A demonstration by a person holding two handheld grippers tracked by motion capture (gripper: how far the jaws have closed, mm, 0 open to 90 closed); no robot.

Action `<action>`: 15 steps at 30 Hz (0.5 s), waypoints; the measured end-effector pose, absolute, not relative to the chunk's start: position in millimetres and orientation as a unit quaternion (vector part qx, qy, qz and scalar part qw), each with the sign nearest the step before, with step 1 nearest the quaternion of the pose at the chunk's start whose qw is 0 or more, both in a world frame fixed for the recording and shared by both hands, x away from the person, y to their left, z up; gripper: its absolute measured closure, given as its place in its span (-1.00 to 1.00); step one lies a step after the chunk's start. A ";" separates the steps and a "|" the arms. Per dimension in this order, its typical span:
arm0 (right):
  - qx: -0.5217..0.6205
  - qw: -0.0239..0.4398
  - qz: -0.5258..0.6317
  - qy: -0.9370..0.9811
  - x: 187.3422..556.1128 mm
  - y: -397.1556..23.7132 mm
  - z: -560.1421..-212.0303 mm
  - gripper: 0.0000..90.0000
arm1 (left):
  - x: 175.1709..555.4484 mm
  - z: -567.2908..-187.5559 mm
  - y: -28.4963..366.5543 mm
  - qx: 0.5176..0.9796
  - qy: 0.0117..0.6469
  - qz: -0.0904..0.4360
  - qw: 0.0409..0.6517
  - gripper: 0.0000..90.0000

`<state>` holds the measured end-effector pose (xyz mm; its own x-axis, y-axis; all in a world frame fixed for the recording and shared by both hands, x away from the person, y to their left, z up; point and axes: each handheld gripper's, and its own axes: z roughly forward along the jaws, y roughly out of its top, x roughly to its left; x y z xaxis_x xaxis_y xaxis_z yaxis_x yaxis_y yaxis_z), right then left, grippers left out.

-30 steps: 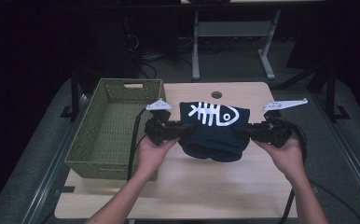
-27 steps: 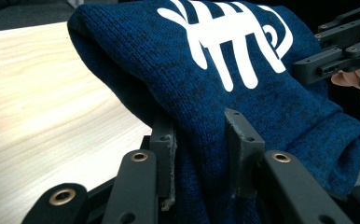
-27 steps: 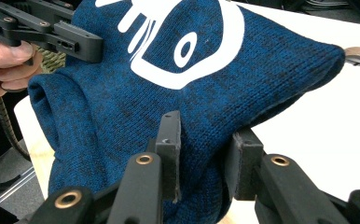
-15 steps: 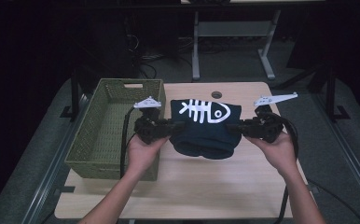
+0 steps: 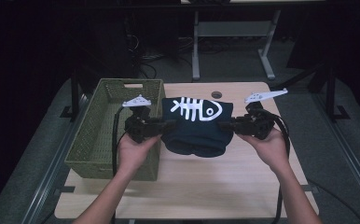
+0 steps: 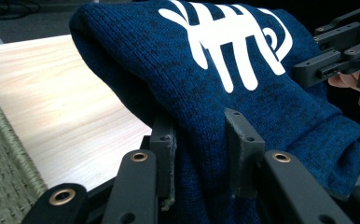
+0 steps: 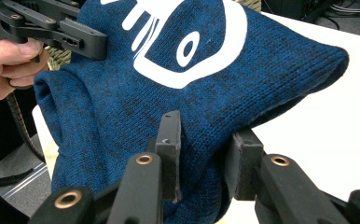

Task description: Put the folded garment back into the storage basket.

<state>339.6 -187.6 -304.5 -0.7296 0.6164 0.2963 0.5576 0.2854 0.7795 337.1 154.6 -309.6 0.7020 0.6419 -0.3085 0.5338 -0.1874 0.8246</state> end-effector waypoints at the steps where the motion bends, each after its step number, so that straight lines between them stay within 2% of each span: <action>1: 0.366 0.031 0.472 0.801 339.9 -186.6 -304.0 0.55 | 337.0 -309.1 156.0 0.768 0.383 0.054 0.510 0.50; 15: 0.353 0.026 0.473 0.807 344.7 -166.7 -299.1 0.55 | 335.0 -303.7 174.7 0.764 0.389 0.064 0.511 0.51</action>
<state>344.7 -166.7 -299.1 -0.7495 0.5940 0.2923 0.5450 0.3029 0.7818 335.0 174.7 -303.7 0.6891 0.6600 -0.2993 0.5288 -0.1755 0.8304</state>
